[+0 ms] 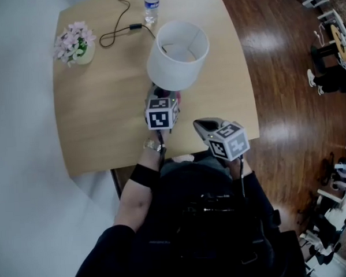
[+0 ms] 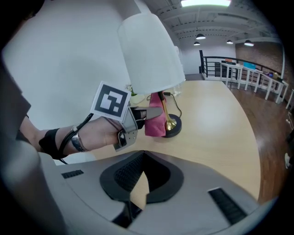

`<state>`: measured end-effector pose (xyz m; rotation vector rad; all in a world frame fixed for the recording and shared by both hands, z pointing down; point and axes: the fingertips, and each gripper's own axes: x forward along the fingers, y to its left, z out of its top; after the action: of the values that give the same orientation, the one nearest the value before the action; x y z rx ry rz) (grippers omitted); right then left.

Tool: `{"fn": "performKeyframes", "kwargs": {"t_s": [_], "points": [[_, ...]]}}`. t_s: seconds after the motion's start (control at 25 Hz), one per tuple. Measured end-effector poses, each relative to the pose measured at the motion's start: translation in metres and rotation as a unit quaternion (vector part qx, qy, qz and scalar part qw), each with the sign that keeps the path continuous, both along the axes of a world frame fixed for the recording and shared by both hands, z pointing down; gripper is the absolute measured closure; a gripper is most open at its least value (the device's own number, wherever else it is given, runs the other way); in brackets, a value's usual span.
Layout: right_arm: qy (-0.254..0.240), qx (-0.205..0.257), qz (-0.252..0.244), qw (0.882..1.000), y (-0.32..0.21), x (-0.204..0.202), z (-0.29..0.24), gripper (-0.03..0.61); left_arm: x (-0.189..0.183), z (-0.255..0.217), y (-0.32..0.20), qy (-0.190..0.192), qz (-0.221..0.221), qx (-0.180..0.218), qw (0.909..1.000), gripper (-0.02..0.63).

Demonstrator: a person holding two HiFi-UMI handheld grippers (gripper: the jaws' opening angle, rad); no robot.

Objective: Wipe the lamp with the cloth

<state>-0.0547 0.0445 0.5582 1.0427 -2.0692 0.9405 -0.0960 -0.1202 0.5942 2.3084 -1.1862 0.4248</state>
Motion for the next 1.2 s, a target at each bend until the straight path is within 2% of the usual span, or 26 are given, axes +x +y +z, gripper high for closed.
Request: {"fn": "performKeyframes", "kwargs": {"t_s": [0.2, 0.4, 0.6, 0.8, 1.0, 1.2], "points": [[-0.018, 0.023, -0.042, 0.999, -0.014, 0.01, -0.007, 0.574, 0.002, -0.018, 0.006, 0.012, -0.05, 0.025, 0.9984, 0.512], [-0.044, 0.015, -0.069, 0.997, -0.02, 0.059, 0.007, 0.574, 0.015, -0.025, 0.0, -0.008, -0.131, 0.036, 0.9907, 0.512], [-0.072, 0.013, -0.106, 0.992, -0.028, 0.105, 0.005, 0.574, 0.019, -0.014, 0.001, -0.039, -0.22, 0.018, 0.9745, 0.511], [-0.083, -0.005, -0.14, 0.987, -0.014, 0.147, 0.025, 0.574, 0.02, 0.037, 0.002, -0.071, -0.281, -0.026, 0.9568, 0.512], [-0.088, -0.02, -0.159, 0.983, 0.004, 0.184, 0.039, 0.574, 0.019, 0.074, 0.008, -0.104, -0.317, -0.06, 0.9407, 0.511], [-0.095, -0.021, -0.171, 0.98, 0.017, 0.205, 0.041, 0.574, 0.021, 0.082, 0.013, -0.118, -0.32, -0.09, 0.9356, 0.511]]}}
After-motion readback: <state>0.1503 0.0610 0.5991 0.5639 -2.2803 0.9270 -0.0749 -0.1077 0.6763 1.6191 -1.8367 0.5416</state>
